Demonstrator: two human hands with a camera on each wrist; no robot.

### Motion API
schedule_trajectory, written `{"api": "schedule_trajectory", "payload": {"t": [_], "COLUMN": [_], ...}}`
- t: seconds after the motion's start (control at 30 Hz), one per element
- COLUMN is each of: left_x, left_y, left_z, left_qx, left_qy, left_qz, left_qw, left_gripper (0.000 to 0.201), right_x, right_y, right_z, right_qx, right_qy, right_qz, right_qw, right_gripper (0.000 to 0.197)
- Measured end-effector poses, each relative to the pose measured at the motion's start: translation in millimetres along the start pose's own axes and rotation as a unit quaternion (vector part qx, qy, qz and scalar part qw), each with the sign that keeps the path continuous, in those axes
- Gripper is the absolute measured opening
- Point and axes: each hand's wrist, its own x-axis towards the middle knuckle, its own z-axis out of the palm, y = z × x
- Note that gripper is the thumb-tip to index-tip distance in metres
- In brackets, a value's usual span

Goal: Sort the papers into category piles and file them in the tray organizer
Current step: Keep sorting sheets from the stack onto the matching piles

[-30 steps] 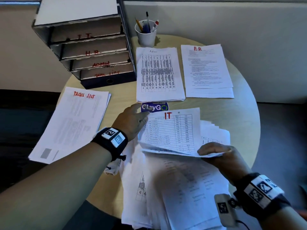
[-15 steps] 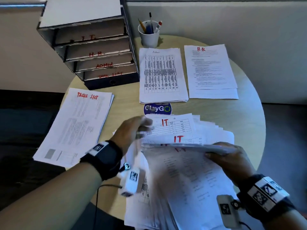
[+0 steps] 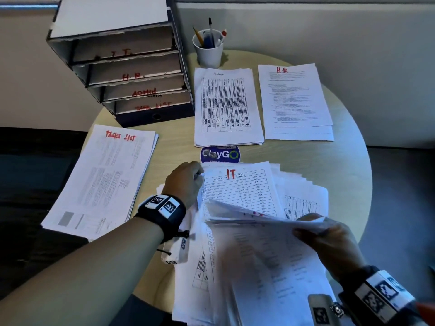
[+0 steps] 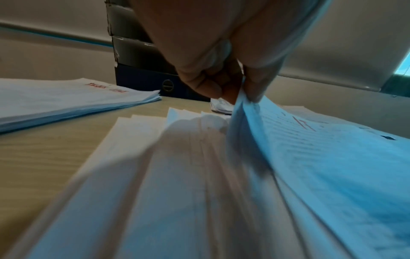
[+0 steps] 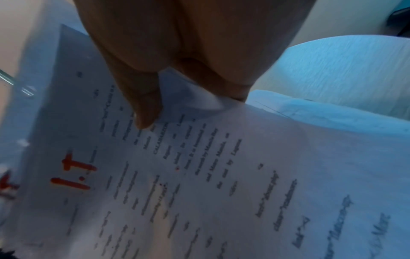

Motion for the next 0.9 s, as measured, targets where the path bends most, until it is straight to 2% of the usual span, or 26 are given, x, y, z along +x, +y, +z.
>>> {"api": "schedule_trajectory", "payload": {"t": [0.03, 0.1, 0.17, 0.37, 0.47, 0.53, 0.57, 0.6, 0.67, 0.73, 0.8, 0.83, 0.9], "left_x": [-1.4, -4.6, -6.6, -6.3, -19.5, -36.8, -46.1, -56.2, -76.1, -90.5, -94.5, -93.9, -88.6], "left_y": [-1.8, -4.4, -6.8, -9.2, 6.3, 24.2, 32.4, 40.4, 51.2, 54.5, 52.9, 50.8, 47.5], "left_z": [-1.9, -5.3, -6.0, -9.3, -8.8, -13.9, -17.3, -22.9, -33.8, -40.4, -40.5, -37.9, -31.5], "left_qx": [0.009, 0.036, 0.047, 0.087, -0.004, -0.134, -0.203, -0.262, -0.324, -0.377, -0.425, -0.445, -0.473], "left_qy": [0.005, 0.023, 0.031, 0.066, 0.074, 0.022, -0.028, -0.096, -0.232, -0.325, -0.36, -0.355, -0.329], "left_qz": [0.01, 0.05, 0.087, 0.183, 0.184, 0.13, 0.102, 0.085, 0.091, 0.097, 0.058, 0.034, -0.017], "left_qw": [1.0, 0.998, 0.995, 0.977, 0.98, 0.982, 0.973, 0.956, 0.913, 0.862, 0.829, 0.821, 0.818], "left_gripper": [0.006, 0.01, 0.014, 0.012, 0.031, 0.026, 0.02, 0.016, 0.016, 0.016, 0.017, 0.017, 0.019], "right_x": [-0.5, -0.3, 0.7, 2.3, 1.5, 3.2, 4.2, 5.7, 8.1, 6.5, 8.1, 9.6, 10.6], "right_y": [-2.2, 0.1, 0.1, 1.8, 0.7, 4.4, 8.5, 12.0, 13.9, 1.4, -8.6, -10.5, -10.2], "right_z": [0.8, 1.1, -0.1, -2.9, -4.6, -5.6, -7.2, -8.4, -9.8, -7.8, -6.7, -5.9, -6.2], "right_qx": [0.027, 0.057, 0.065, 0.042, 0.023, -0.006, -0.023, -0.033, -0.017, 0.086, 0.155, 0.148, 0.1], "right_qy": [-0.009, -0.016, -0.018, -0.065, -0.079, -0.083, -0.077, -0.072, -0.065, -0.063, -0.064, -0.071, -0.087], "right_qz": [-0.007, -0.037, -0.028, -0.052, -0.04, -0.047, -0.055, -0.059, -0.054, -0.013, 0.047, 0.062, 0.047], "right_qw": [1.0, 0.998, 0.997, 0.996, 0.996, 0.995, 0.995, 0.995, 0.996, 0.994, 0.985, 0.985, 0.99], "right_gripper": [0.01, 0.032, 0.051, 0.044, 0.045, 0.029, 0.017, 0.014, 0.031, 0.049, 0.057, 0.056, 0.051]}}
